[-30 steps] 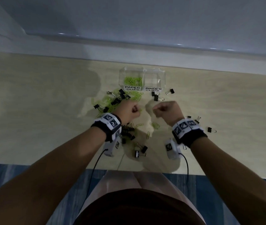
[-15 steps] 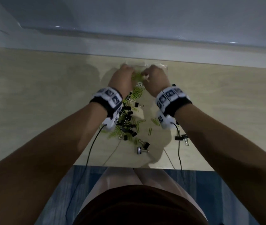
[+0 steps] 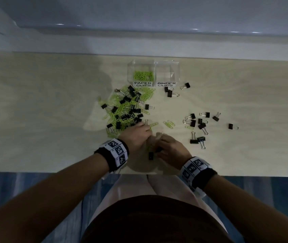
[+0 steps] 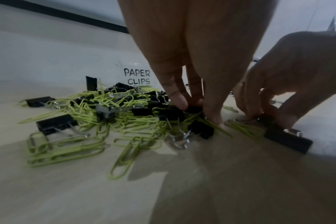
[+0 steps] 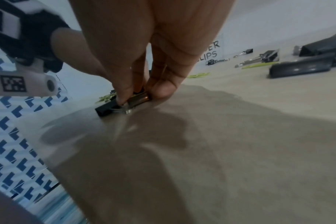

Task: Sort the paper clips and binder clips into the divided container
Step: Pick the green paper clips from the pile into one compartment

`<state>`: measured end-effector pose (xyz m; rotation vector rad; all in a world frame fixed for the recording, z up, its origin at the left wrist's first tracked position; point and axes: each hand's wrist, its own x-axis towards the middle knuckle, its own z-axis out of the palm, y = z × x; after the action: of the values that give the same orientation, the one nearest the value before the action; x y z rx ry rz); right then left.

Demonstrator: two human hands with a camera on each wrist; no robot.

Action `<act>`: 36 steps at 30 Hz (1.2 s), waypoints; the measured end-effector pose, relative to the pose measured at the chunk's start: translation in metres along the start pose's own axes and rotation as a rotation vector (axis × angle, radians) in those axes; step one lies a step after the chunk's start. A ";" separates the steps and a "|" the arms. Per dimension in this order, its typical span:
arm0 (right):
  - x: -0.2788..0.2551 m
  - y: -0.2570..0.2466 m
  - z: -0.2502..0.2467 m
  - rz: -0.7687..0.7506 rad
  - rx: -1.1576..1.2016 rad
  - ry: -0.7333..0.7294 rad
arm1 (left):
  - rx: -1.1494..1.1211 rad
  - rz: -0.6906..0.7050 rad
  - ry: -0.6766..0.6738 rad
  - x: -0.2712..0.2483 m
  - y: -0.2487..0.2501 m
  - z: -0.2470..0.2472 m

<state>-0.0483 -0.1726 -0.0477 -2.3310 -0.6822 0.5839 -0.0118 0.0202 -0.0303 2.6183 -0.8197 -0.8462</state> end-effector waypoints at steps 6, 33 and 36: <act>-0.005 0.008 -0.009 0.073 -0.037 0.151 | -0.232 0.014 0.221 -0.006 -0.011 -0.006; 0.065 -0.033 0.007 0.149 -0.224 0.143 | -0.092 -0.069 0.318 -0.048 -0.020 0.034; 0.073 -0.038 0.003 0.159 -0.258 0.082 | -0.184 -0.055 0.324 -0.050 -0.021 0.032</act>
<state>-0.0063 -0.1020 -0.0411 -2.6526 -0.5657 0.4901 -0.0556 0.0643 -0.0417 2.5290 -0.5569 -0.4644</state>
